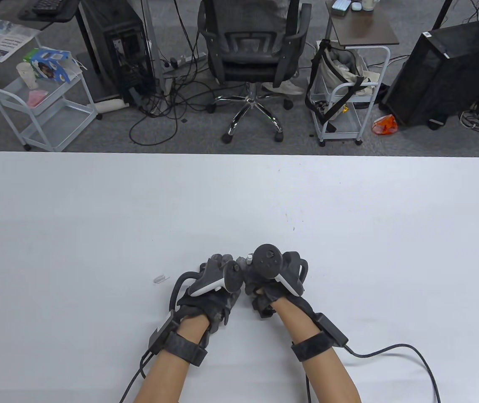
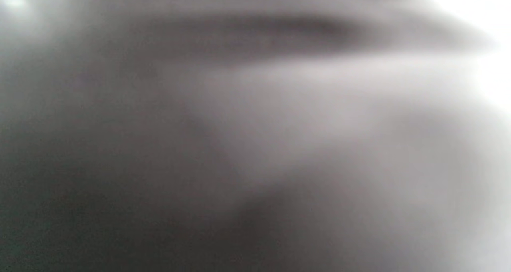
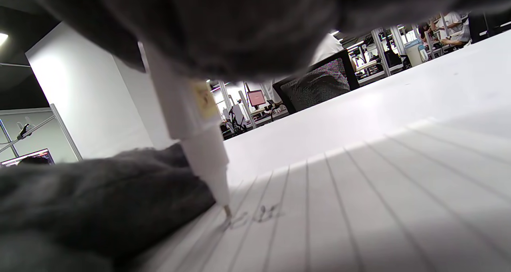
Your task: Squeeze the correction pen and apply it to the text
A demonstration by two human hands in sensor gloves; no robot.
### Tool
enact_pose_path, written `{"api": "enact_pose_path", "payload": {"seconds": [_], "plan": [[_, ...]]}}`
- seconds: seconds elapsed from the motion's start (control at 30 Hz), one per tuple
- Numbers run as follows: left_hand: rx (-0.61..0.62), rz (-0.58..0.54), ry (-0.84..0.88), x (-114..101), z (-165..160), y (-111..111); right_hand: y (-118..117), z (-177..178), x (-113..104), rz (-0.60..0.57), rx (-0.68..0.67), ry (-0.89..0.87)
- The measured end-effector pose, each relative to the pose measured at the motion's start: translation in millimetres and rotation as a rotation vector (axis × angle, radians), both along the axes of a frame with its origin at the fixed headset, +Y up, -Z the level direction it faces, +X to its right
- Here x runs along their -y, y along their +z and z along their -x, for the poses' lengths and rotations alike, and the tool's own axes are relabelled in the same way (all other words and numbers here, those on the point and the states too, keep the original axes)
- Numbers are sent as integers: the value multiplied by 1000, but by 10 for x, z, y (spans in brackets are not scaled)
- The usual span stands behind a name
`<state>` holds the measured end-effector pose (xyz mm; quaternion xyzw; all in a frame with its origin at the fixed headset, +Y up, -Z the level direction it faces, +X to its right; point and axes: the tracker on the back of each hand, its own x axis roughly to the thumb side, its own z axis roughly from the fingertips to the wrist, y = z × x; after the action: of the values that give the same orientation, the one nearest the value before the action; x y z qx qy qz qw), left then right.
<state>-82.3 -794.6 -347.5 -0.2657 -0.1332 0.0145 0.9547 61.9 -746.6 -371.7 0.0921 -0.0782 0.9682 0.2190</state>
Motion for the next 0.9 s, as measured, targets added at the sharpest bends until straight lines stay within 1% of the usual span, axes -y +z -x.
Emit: {"api": "enact_pose_path", "payload": {"seconds": [0.37,0.53,0.9], "plan": [[0,0,1,-1,2,0,-11,-12,2,18,-25,-2],[0,0,-2,-1,2,-1,-10,-18,0,-9,3,12],[0,1,-1,-1,2,-1,-13,-29,-7,-12,11,21]]}}
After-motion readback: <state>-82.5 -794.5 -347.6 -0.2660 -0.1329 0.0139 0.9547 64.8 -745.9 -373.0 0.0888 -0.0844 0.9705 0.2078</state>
